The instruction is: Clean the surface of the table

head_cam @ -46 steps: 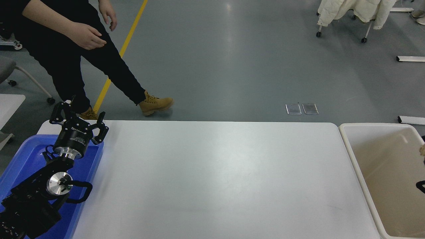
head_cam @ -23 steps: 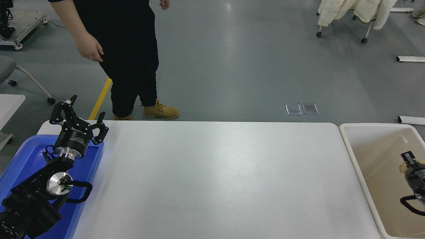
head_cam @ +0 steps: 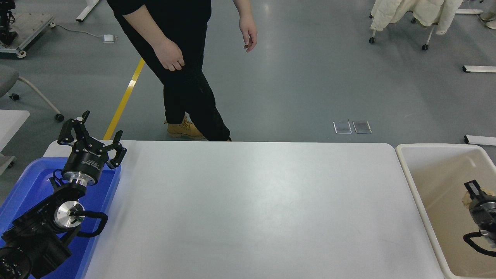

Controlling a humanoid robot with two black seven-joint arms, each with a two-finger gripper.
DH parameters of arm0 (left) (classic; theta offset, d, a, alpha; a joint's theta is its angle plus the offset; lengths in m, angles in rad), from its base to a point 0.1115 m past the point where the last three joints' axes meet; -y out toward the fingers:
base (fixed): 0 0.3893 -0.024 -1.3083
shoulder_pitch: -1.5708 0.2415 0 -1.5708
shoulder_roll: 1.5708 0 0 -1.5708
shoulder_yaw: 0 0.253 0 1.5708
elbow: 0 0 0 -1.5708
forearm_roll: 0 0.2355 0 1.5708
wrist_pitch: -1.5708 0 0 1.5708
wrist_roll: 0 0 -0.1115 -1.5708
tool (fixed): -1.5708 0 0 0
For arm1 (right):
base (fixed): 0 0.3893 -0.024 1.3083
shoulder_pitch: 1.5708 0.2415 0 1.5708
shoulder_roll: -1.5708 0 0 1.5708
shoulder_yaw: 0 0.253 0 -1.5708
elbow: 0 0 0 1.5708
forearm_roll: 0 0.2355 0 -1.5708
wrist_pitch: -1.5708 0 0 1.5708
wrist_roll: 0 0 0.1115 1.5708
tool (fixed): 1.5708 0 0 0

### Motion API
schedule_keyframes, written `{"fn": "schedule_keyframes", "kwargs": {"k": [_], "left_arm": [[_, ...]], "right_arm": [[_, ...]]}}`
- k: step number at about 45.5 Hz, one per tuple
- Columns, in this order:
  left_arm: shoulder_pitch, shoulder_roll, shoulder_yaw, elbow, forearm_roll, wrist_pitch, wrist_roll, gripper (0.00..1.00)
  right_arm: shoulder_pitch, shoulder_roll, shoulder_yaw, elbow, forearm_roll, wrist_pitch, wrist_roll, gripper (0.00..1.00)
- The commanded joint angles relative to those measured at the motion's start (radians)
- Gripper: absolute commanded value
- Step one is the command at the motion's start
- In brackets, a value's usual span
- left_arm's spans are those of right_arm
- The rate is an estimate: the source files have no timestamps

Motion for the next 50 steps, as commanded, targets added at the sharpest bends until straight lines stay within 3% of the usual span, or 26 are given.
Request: {"fn": "schedule_keyframes", "kwargs": {"k": [1, 11, 22, 39, 50], "left_arm": [[0.0, 0.0, 0.0, 0.0, -0.001, 0.0, 0.0, 1.0], [0.0, 0.0, 0.0, 0.0, 0.001, 0.0, 0.0, 1.0], [0.0, 0.0, 0.0, 0.0, -0.001, 0.001, 0.0, 1.0], [0.0, 0.0, 0.0, 0.0, -0.001, 0.0, 0.0, 1.0], [0.0, 0.0, 0.0, 0.0, -0.001, 0.0, 0.0, 1.0]], "right_arm": [[0.019, -0.017, 0.042, 0.049, 0.001, -0.003, 0.001, 0.98], [0.154, -0.083, 0.31, 0.075, 0.001, -0.004, 0.001, 0.98], [0.242, -0.198, 0.442, 0.253, 0.001, 0.0, 0.001, 0.99], [0.246, -0.281, 0.985, 0.689, -0.003, 0.043, 0.007, 0.99], [0.187, -0.22, 1.217, 0.773, -0.014, 0.098, 0.041, 0.99]]}}
